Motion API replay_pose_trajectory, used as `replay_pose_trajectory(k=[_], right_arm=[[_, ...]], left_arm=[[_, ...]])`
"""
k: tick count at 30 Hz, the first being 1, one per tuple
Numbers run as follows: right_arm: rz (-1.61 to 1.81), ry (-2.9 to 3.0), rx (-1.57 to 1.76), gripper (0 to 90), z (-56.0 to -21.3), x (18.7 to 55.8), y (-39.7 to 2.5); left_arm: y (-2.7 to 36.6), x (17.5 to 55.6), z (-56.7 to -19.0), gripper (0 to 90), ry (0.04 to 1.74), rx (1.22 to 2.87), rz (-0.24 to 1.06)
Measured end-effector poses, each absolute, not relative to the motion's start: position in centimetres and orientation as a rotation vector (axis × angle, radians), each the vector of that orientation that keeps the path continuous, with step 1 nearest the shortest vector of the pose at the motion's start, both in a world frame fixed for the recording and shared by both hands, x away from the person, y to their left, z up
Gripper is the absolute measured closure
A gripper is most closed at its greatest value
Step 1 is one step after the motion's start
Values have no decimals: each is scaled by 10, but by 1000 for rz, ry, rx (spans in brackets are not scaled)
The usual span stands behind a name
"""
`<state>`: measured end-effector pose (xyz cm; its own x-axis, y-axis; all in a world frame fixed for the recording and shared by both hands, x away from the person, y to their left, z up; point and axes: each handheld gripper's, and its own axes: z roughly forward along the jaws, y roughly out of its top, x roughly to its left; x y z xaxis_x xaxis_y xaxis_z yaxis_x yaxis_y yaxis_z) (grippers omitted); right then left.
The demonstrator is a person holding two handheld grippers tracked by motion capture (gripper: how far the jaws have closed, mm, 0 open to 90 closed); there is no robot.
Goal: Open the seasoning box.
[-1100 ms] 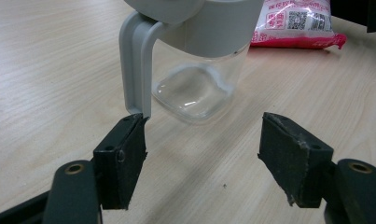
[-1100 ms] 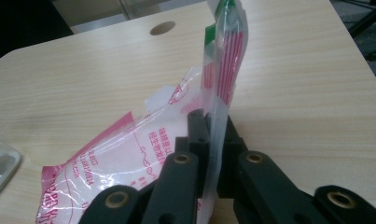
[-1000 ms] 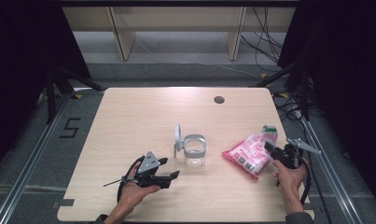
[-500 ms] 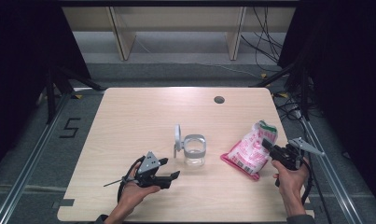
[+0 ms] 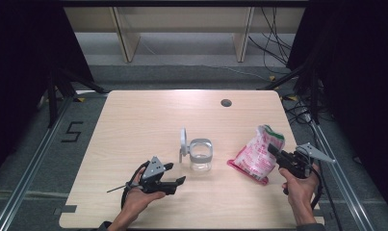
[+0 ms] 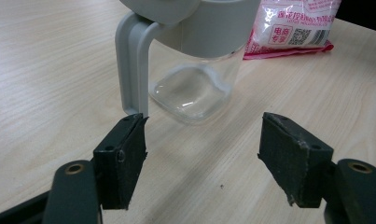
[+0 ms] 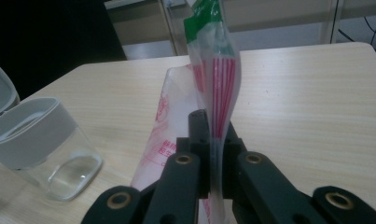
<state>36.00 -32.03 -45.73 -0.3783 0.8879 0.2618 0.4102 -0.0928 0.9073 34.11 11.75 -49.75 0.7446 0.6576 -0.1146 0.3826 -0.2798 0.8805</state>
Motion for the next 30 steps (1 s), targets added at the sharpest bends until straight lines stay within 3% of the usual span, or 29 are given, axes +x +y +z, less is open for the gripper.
replay_pose_trajectory(k=[30], right_arm=[[1464, 1855, 1164, 900, -424, 345, -284]], left_arm=[[116, 340, -498, 312, 799, 1892, 329]])
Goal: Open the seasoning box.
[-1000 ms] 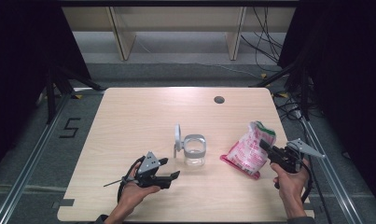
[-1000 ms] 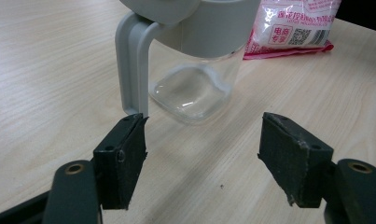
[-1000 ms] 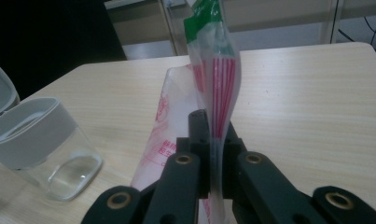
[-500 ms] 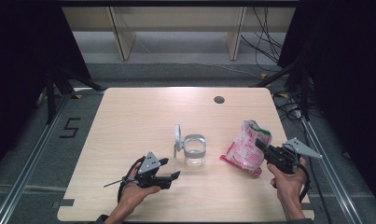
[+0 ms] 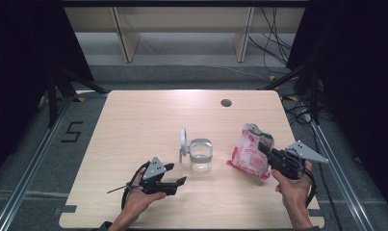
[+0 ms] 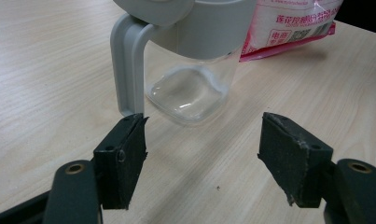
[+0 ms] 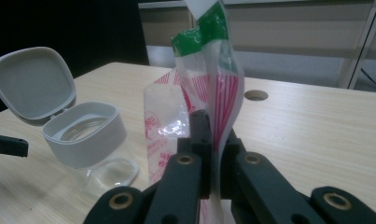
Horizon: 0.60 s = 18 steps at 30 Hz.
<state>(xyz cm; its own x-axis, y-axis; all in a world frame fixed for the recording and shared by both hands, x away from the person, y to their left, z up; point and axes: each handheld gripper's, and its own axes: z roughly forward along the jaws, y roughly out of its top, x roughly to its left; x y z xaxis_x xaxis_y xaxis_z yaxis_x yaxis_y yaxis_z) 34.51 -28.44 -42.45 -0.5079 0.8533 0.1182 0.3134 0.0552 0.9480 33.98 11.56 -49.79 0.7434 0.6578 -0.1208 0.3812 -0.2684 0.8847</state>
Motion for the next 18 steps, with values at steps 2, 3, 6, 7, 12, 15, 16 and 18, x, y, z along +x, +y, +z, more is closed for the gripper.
replay_pose_trajectory(k=[2, 3, 6, 7, 12, 15, 16, 18], right_arm=[[1462, 1851, 1158, 900, -422, 343, -279], [1462, 1851, 1158, 900, -422, 343, -279], [1476, 1855, 1147, 900, -419, 343, -275], [1482, 1849, 1118, 900, -418, 344, -275], [1505, 1853, 1122, 900, -413, 344, -275], [1501, 1850, 1096, 900, -409, 344, -276], [1512, 1843, 1105, 900, -408, 343, -274], [1484, 1854, 1094, 900, -405, 342, -275]], left_arm=[[116, 340, -498, 313, 799, 1894, 329], [116, 340, -498, 313, 799, 1894, 330], [115, 339, -498, 313, 800, 1898, 326], [115, 339, -498, 313, 796, 1906, 332], [113, 338, -499, 312, 796, 1903, 327], [112, 338, -499, 312, 796, 1904, 317], [112, 338, -499, 312, 797, 1904, 318], [112, 338, -499, 313, 795, 1904, 318]])
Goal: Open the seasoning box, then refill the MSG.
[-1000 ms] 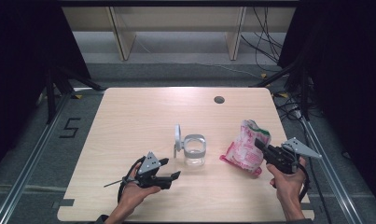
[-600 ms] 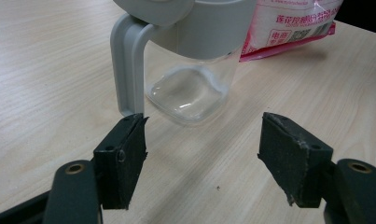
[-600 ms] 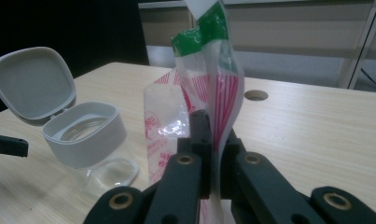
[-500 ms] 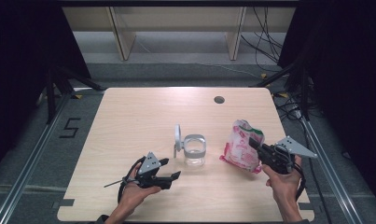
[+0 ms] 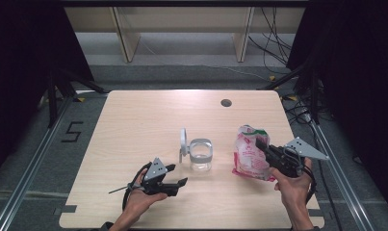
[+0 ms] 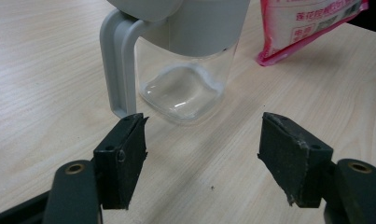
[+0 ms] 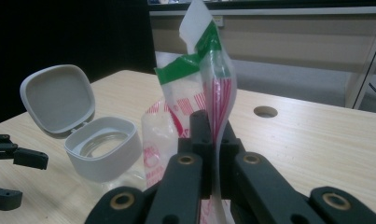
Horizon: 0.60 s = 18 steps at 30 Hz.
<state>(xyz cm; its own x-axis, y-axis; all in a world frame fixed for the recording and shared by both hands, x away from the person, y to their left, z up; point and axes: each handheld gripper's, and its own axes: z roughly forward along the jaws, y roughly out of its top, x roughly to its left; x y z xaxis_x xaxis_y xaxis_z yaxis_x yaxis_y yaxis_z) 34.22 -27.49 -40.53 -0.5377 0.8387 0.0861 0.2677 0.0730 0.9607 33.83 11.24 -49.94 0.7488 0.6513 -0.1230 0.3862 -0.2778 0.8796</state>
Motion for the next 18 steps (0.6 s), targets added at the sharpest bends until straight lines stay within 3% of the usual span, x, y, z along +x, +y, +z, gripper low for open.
replay_pose_trajectory(k=[18], right_arm=[[1542, 1856, 1103, 900, -400, 340, -272]], left_arm=[[107, 335, -501, 312, 779, 1912, 300]])
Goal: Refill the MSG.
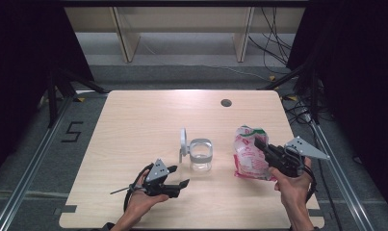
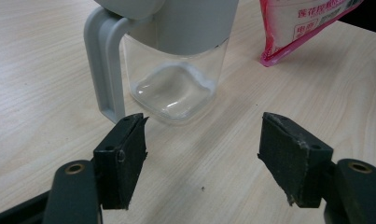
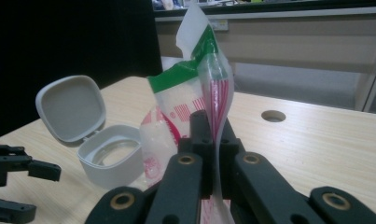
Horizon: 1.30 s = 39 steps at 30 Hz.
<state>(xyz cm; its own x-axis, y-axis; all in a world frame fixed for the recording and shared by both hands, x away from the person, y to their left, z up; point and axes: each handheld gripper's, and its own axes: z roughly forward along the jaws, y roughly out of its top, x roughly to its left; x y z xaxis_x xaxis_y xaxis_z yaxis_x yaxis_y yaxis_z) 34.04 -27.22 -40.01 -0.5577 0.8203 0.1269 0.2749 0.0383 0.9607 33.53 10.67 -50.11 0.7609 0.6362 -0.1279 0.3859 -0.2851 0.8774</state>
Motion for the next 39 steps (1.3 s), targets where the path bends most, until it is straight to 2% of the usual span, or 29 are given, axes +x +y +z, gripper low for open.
replay_pose_trajectory(k=[8, 15, 21, 34, 39], right_arm=[[1549, 1853, 1116, 900, -394, 336, -268], [1586, 1855, 1070, 900, -390, 334, -264], [1619, 1873, 1068, 900, -382, 330, -256], [1654, 1898, 994, 900, -368, 325, -241], [1672, 1918, 951, 900, -364, 324, -237]], left_arm=[[93, 330, -508, 312, 745, 1929, 265], [59, 323, -516, 313, 684, 1919, 232], [23, 321, -515, 315, 596, 1954, 266], [-19, 330, -511, 333, 622, 1989, 383], [-30, 333, -511, 345, 643, 1983, 385]])
